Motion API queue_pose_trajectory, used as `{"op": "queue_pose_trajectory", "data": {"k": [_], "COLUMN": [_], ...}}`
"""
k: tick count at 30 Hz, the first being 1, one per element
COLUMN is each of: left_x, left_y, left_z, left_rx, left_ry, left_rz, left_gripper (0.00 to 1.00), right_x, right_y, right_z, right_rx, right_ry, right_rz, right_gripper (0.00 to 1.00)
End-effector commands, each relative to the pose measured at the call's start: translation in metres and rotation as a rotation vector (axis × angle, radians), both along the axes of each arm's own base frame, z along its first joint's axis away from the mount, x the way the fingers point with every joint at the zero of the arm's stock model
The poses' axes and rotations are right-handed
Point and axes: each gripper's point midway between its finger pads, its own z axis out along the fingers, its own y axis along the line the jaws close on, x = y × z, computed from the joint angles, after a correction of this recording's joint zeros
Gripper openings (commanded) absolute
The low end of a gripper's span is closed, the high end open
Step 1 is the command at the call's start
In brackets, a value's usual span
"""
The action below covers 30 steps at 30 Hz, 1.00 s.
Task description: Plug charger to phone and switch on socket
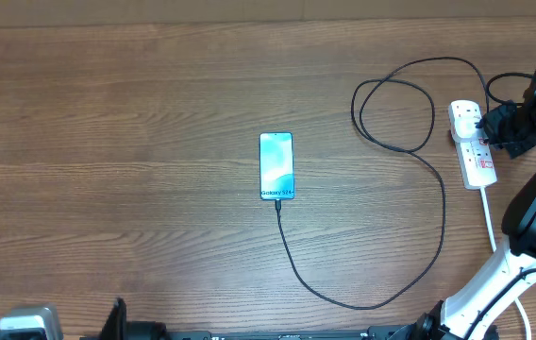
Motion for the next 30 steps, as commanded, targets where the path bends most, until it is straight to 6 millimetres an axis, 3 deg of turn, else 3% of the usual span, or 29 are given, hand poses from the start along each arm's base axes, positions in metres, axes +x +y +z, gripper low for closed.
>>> {"op": "queue_pose_trajectory", "data": {"k": [1, 7, 11, 17, 27, 30], "left_x": [-0.008, -0.008, -0.008, -0.008, -0.008, -0.014], "left_y": [0.003, 0.003, 0.003, 0.003, 0.003, 0.004], "left_z": [-0.007, -0.008, -0.008, -0.008, -0.008, -0.007], "left_rx": [-0.006, -0.006, -0.006, -0.006, -0.006, -0.008], "left_ry": [0.026, 0.029, 0.029, 0.029, 0.029, 0.003], "left_rz": [0.03, 0.03, 0.03, 0.03, 0.03, 0.03], "left_gripper": [1.0, 1.0, 1.0, 1.0, 1.0, 0.99], "right_x": [0.013, 0.02, 0.018, 0.018, 0.016, 0.017], "right_y": [-0.003, 0.019, 0.049, 0.074, 0.07, 0.053], "right_z": [0.001, -0.019, -0.039, -0.039, -0.033, 0.007], "right_rx": [-0.001, 0.042, 0.094, 0.131, 0.118, 0.061], "right_ry": [-0.033, -0.014, 0.044, 0.061, 0.067, 0.056], "right_rz": [0.009, 0.071, 0.153, 0.21, 0.244, 0.223], "right_gripper": [0.04, 0.04, 0.04, 0.04, 0.04, 0.04]}}
